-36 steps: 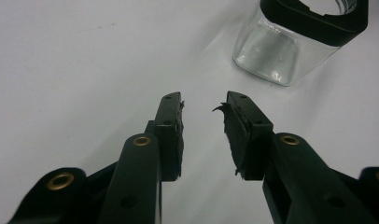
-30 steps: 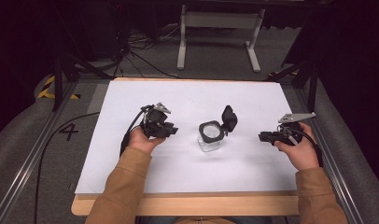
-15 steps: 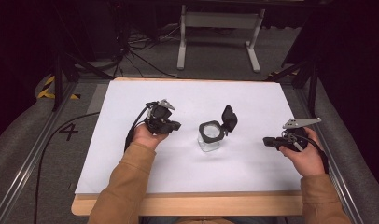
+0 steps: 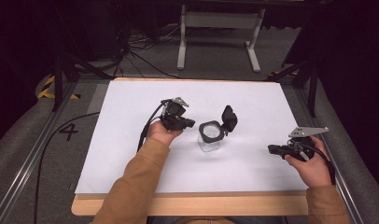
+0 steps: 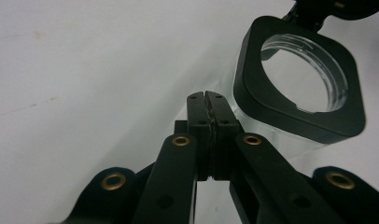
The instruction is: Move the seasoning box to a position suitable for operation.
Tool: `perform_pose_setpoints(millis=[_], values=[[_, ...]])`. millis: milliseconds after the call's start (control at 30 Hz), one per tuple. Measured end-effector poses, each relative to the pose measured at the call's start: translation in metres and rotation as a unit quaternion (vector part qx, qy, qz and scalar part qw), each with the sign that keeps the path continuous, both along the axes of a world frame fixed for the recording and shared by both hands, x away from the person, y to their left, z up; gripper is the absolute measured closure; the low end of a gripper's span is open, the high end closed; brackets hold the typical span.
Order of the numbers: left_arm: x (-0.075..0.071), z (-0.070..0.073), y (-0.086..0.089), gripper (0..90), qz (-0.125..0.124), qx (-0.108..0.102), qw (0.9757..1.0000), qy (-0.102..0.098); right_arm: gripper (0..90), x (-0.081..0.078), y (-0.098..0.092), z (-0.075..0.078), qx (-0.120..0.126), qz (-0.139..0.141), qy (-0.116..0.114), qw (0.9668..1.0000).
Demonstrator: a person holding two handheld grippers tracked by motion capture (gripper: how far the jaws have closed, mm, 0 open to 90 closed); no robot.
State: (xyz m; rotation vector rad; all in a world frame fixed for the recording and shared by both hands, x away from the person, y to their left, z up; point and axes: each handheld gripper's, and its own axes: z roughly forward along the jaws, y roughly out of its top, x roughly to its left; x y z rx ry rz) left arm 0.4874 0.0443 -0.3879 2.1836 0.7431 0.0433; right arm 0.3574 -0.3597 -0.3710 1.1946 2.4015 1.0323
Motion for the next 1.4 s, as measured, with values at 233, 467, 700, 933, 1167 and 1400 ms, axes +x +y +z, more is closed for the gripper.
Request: perform_pose_setpoints(millis=[233,467,700,933,1167,1400], values=[[0.009,-0.017,-0.014,89.6,-0.011,-0.009,0.9997,0.019,88.7,-0.003,0.002,-0.002,-0.004,0.002,0.003,1.0],[0.011,-0.025,-0.02,89.6,-0.018,-0.003,0.9995,0.025,88.4,-0.003,0.003,-0.003,-0.007,0.006,0.003,1.0],[0.012,-0.027,-0.019,89.7,-0.024,-0.006,0.9991,0.034,88.3,-0.003,0.003,-0.002,-0.006,0.006,0.004,1.0],[0.009,-0.025,-0.018,89.7,-0.031,0.007,0.9988,0.039,87.9,-0.003,0.004,-0.002,-0.005,0.006,0.001,1.0],[0.003,-0.023,-0.017,89.7,-0.041,0.017,0.998,0.045,87.8,0.001,0.008,-0.001,-0.005,0.013,0.0,0.9999],[-0.01,-0.022,-0.022,89.7,-0.069,0.04,0.9958,0.045,87.7,0.006,0.013,0.0,-0.002,0.021,-0.001,0.9998]])
